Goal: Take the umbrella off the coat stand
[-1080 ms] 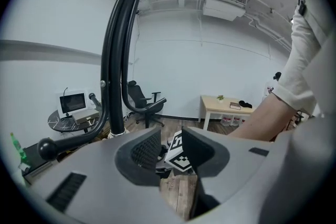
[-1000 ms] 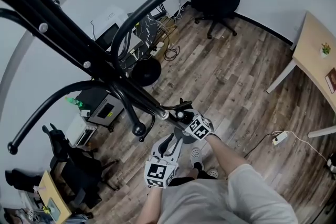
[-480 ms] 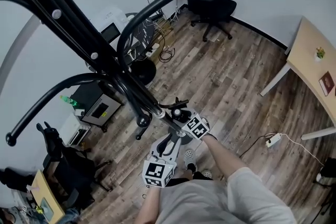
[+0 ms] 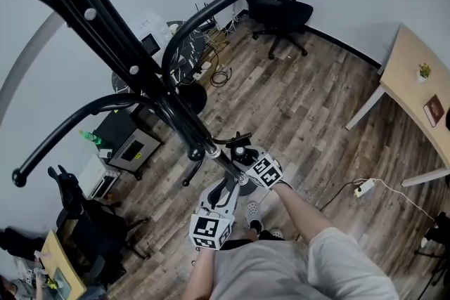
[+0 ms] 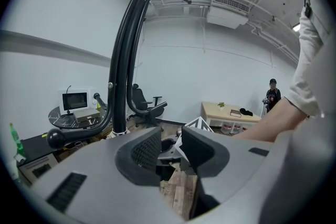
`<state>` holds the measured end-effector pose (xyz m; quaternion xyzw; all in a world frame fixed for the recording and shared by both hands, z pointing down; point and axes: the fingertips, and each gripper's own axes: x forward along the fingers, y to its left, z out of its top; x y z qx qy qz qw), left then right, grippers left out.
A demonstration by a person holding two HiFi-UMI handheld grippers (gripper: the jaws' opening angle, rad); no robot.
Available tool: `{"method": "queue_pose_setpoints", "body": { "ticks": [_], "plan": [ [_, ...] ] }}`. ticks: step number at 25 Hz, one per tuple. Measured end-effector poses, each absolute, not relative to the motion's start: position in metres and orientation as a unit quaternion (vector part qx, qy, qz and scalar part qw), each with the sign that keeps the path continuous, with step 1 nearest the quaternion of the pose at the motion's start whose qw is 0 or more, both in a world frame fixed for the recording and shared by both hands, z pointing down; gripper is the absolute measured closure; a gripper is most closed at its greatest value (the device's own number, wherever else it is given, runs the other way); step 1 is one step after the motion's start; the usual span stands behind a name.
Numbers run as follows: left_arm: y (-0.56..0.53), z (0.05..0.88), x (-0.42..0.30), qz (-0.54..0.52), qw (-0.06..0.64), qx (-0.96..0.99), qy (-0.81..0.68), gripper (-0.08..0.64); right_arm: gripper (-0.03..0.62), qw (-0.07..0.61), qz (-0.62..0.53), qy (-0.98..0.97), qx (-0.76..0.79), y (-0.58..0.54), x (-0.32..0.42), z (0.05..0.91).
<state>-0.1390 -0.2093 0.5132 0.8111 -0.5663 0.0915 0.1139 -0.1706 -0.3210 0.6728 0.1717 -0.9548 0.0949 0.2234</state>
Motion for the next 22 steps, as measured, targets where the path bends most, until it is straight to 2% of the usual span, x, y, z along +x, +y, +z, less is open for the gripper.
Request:
{"method": "queue_pose_setpoints", "body": {
  "ticks": [22],
  "plan": [
    [-0.207,0.512,-0.137,0.082,0.119,0.81,-0.568,0.434,0.365,0.215,0.08,-0.958,0.172,-0.327,-0.162,0.638]
  ]
}}
